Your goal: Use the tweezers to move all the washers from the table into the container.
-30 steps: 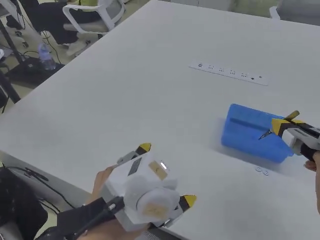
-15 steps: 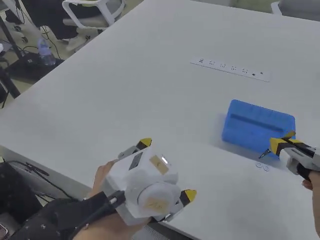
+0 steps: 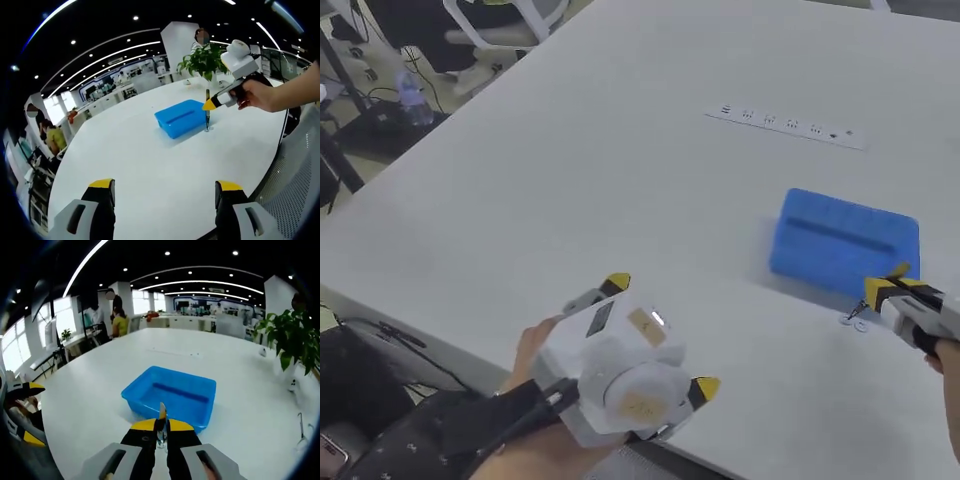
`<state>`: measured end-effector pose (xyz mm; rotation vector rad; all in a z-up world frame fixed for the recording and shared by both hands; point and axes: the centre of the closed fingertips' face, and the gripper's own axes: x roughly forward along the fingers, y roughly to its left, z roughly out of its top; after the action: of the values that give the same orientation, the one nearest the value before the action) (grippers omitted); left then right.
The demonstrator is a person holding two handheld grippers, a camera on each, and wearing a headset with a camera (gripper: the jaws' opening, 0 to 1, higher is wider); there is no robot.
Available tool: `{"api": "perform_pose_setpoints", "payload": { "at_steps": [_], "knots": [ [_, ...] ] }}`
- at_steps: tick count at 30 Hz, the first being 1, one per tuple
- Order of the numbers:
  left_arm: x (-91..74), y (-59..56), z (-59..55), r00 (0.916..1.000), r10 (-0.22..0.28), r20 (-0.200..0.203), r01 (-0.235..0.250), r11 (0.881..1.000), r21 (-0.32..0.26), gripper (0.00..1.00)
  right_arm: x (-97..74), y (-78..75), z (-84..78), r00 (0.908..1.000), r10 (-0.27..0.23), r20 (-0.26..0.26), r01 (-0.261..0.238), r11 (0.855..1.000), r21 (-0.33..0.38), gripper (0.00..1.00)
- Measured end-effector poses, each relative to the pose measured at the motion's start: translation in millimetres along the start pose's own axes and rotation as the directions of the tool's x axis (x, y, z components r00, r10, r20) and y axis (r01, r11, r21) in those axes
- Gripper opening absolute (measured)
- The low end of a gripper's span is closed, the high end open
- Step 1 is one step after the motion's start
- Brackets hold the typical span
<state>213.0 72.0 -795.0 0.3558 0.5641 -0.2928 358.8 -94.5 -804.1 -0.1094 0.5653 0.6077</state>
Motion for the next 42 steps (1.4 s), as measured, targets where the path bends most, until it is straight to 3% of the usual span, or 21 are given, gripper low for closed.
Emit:
{"api": "perform_pose_setpoints", "payload": {
  "at_steps": [14,21,25,28,37,42],
  "knots": [
    [1.4,-0.3,-2.9,0.9998,-0.002,-0.017,0.002,1.0,0.0,0.83,6.7,-3.9,-1.8,1.0,-0.002,0.002,0.002,1.0,-0.014,0.03],
    [1.5,0.3,-3.1,0.9998,0.002,-0.019,-0.002,1.0,-0.001,0.83,4.5,-3.2,-2.5,0.9997,0.002,0.023,-0.002,1.0,-0.016,0.03],
    [1.4,1.3,-3.0,0.9998,0.006,-0.019,-0.006,1.0,-0.002,0.83,2.7,-1.1,-4.9,0.9997,-0.009,0.023,0.01,0.998,-0.056,0.02],
    [1.1,1.7,-2.4,0.9998,0.009,-0.016,-0.009,1.0,0.0,0.83,2.2,-3.1,-5.5,0.9996,-0.017,0.024,0.018,0.999,-0.037,0.01],
    [0.2,2.2,-0.4,0.9999,0.01,-0.005,-0.01,1.0,-0.004,0.82,2.2,-1.1,-6.7,0.9999,-0.011,-0.01,0.01,0.998,-0.06,0.0],
    [-2.2,3.2,4.9,0.9996,0.013,0.024,-0.013,1.0,-0.008,0.83,6.5,-1.6,-3.9,0.9994,-0.004,-0.034,0.001,0.997,-0.082,0.0]
  ]
}}
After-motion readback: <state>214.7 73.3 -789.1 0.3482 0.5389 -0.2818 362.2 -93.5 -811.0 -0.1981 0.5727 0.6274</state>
